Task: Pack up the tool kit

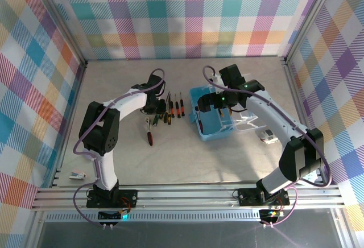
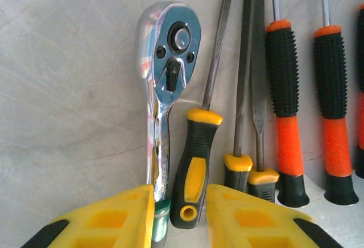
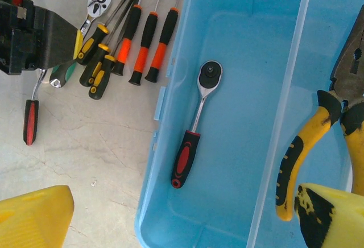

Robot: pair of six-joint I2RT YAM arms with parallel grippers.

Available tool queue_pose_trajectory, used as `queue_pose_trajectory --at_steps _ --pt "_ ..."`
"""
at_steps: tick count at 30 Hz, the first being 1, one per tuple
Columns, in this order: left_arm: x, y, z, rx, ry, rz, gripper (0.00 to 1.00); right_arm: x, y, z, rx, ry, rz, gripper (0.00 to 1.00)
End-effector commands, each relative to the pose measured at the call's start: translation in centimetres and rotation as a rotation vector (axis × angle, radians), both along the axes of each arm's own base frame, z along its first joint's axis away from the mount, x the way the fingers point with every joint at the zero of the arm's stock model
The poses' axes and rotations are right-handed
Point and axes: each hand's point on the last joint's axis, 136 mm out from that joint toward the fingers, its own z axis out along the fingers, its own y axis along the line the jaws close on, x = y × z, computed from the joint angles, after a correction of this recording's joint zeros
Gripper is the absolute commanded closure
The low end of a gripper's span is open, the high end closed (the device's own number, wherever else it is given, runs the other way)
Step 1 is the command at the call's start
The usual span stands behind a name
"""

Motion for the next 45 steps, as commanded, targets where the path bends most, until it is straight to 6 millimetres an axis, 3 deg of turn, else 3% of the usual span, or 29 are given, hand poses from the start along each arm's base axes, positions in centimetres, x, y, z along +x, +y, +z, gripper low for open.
queue_pose_trajectory --at_steps 1,9,17,30,33,36,40,45 --pt "0.4 -1.0 0.1 -0.006 -0.009 -0.028 0.7 -0.1 0.2 -0.9 0.003 0.024 -0.002 0.01" --pt "0.6 -1.6 0.2 0.005 -0.023 -0.053 0.71 0.0 0.2 -1.3 0.0 0.032 -0.004 0.01" --pt "0.4 -0.4 -3.2 0.096 0.068 -0.011 0.71 -0.1 0.2 -1.4 -0.001 0.034 -0.002 0.01" --pt "-0.4 1.0 -5.4 0.164 0.116 0.015 0.82 0.0 0.3 -1.1 0.002 0.028 0.003 0.01" --pt "-0.9 1.2 -6.0 0.171 0.131 0.017 0.9 -0.1 0.2 -0.7 0.003 0.02 0.007 0.01" --pt "-0.9 1.2 -5.8 0.168 0.128 0.016 0.99 -0.2 0.2 -0.4 0.003 0.012 0.011 0.01" --pt "-0.4 1.1 -4.0 0.16 0.095 0.005 1.0 -0.5 0.1 0.2 0.013 0.001 0.016 0.01" --pt "0.3 0.4 1.2 0.112 0.007 -0.019 1.0 -0.7 -0.2 1.8 0.043 -0.031 0.014 0.01"
